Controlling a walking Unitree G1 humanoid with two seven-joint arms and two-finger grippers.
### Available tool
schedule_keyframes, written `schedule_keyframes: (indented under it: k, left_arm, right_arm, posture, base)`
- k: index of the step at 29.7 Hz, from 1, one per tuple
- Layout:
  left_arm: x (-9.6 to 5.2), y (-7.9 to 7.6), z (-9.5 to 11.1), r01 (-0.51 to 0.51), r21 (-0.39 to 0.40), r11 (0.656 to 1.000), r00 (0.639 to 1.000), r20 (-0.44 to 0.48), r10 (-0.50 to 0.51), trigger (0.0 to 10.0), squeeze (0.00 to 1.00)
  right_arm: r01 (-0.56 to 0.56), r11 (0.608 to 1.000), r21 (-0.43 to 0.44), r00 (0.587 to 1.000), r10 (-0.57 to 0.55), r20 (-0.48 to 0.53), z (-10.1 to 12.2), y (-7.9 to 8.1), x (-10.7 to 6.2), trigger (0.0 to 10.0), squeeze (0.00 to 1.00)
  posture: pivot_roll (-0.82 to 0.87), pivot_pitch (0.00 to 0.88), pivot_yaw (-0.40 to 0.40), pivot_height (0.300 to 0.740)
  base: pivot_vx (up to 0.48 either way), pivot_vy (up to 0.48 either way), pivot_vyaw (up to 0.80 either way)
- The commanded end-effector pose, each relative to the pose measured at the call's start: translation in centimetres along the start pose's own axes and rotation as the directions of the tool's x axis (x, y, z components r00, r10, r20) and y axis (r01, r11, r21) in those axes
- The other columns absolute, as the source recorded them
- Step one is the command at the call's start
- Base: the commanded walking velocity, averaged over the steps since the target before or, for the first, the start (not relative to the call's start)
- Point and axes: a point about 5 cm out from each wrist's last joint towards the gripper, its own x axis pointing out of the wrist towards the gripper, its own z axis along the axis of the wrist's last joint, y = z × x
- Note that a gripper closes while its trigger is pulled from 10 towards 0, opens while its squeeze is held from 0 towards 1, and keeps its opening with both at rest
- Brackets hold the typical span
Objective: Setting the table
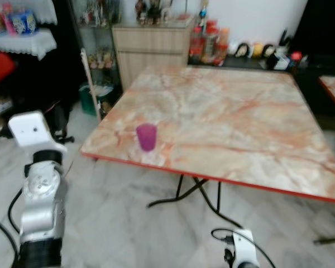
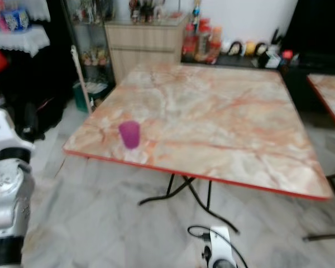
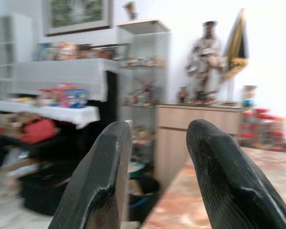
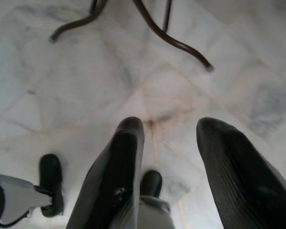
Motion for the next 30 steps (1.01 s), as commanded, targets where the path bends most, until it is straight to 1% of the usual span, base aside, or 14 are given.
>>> schedule_keyframes:
  k: [1,6,10,16,18,19,20,22,24,25,27,30]
  left_arm:
    - [0.0,-0.2,-0.2,0.011,0.001,1.000,1.000,-0.011,-0.011,10.0,0.00]
    - [0.2,-0.4,-0.1,0.028,-0.002,1.000,1.000,-0.008,-0.028,10.0,0.00]
    - [0.3,-0.6,-0.1,0.039,-0.004,0.999,0.999,-0.007,-0.039,10.0,0.00]
    - [0.0,-1.0,-0.6,0.064,-0.016,0.998,0.998,-0.028,-0.064,10.0,0.00]
    - [-0.1,-1.2,-1.0,0.077,-0.022,0.997,0.996,-0.044,-0.078,10.0,0.00]
    - [-0.3,-1.5,-1.6,0.087,-0.026,0.996,0.994,-0.066,-0.088,10.0,0.00]
    - [-0.3,-1.5,-1.6,0.087,-0.026,0.996,0.994,-0.066,-0.088,10.0,0.00]
    - [-1.0,-1.8,-3.3,0.109,-0.028,0.994,0.986,-0.125,-0.111,10.0,0.00]
    - [-1.2,-1.8,-3.7,0.109,-0.032,0.994,0.984,-0.138,-0.113,10.0,0.00]
    - [-1.6,-1.8,-4.4,0.110,-0.027,0.994,0.980,-0.164,-0.113,10.0,0.00]
    - [-2.0,-1.5,-5.1,0.100,-0.027,0.995,0.977,-0.187,-0.103,10.0,0.00]
    - [-2.1,-1.2,-5.1,0.093,-0.028,0.995,0.977,-0.188,-0.097,10.0,0.00]
  right_arm:
    - [0.010,1.000,0.015,1.000,-0.011,0.007,0.2,-0.1,0.0,10.0,0.00]
    - [0.007,1.000,-0.009,1.000,-0.007,-0.002,-0.1,0.0,0.0,10.0,0.00]
    - [0.007,1.000,0.013,1.000,-0.007,0.000,-0.1,0.1,0.0,10.0,0.00]
    - [0.007,1.000,0.001,1.000,-0.007,-0.001,0.0,0.1,0.0,10.0,0.00]
    - [0.005,1.000,-0.006,1.000,-0.005,-0.001,0.0,0.1,0.0,10.0,0.00]
    - [0.004,1.000,-0.008,1.000,-0.004,-0.001,0.0,0.1,0.0,10.0,0.00]
    - [0.004,1.000,-0.008,1.000,-0.004,-0.001,0.0,0.1,0.0,10.0,0.00]
    - [0.002,1.000,-0.012,1.000,-0.002,-0.001,0.0,0.2,0.0,10.0,0.00]
    - [0.002,1.000,-0.014,1.000,-0.002,-0.001,0.0,0.2,0.0,10.0,0.00]
    - [0.002,1.000,-0.013,1.000,-0.002,0.001,0.1,0.2,0.0,10.0,0.00]
    - [0.003,1.000,-0.012,1.000,-0.003,0.004,0.2,0.1,0.0,10.0,0.00]
    - [0.005,1.000,-0.010,1.000,-0.005,0.007,0.3,0.1,0.1,10.0,0.00]
  posture:
    - [0.07,0.000,0.040,0.732]
    - [0.07,0.000,0.045,0.732]
    - [0.07,0.000,0.045,0.732]
    - [0.07,0.000,0.045,0.732]
    - [0.07,0.000,0.047,0.732]
    - [0.07,0.000,0.045,0.732]
    - [0.07,0.000,0.045,0.732]
    - [0.06,0.000,0.047,0.732]
    - [0.06,0.000,0.047,0.732]
    - [0.06,0.000,0.046,0.732]
    - [0.06,0.000,0.044,0.732]
    - [0.07,0.000,0.041,0.732]
  base:
    - [0.337,0.000,0.00]
    - [0.352,0.000,0.00]
    - [0.355,0.000,0.10]
    - [0.360,0.000,0.00]
    - [0.360,0.000,0.00]
    - [0.360,0.000,0.00]
    - [0.360,0.000,0.00]
    - [0.360,0.000,0.00]
    - [0.360,0.000,0.00]
    - [0.360,0.000,0.00]
    - [0.360,0.000,0.00]
    - [0.360,0.000,0.00]
